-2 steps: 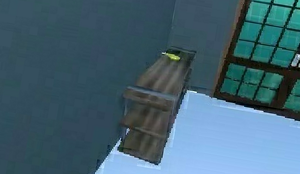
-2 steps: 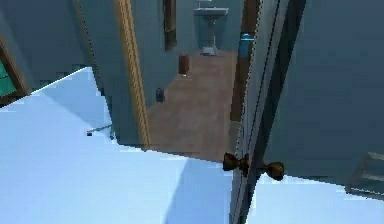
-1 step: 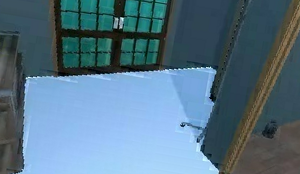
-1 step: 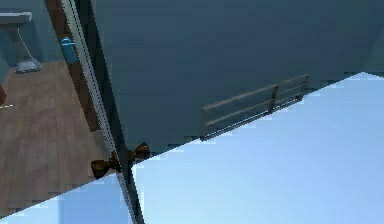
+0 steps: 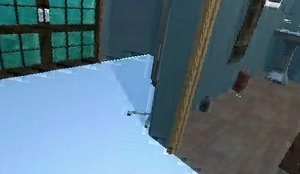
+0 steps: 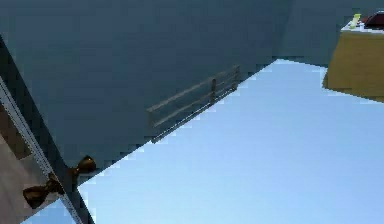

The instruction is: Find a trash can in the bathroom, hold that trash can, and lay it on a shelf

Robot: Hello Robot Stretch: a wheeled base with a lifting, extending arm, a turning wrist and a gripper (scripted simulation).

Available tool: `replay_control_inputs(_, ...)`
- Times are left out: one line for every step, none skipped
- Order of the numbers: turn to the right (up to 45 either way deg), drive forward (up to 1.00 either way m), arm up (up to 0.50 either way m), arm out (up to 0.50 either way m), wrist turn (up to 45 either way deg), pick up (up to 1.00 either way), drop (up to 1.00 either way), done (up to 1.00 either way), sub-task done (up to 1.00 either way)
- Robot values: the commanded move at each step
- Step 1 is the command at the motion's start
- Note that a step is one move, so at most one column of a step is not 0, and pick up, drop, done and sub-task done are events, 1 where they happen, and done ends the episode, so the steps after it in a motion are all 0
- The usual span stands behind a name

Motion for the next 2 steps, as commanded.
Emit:
replay_control_inputs(0.0,0.45,0.0,0.0,0.0,0.0,0.0,0.0,0.0)
replay_control_inputs(39.0,0.0,0.0,0.0,0.0,0.0,0.0,0.0,0.0)
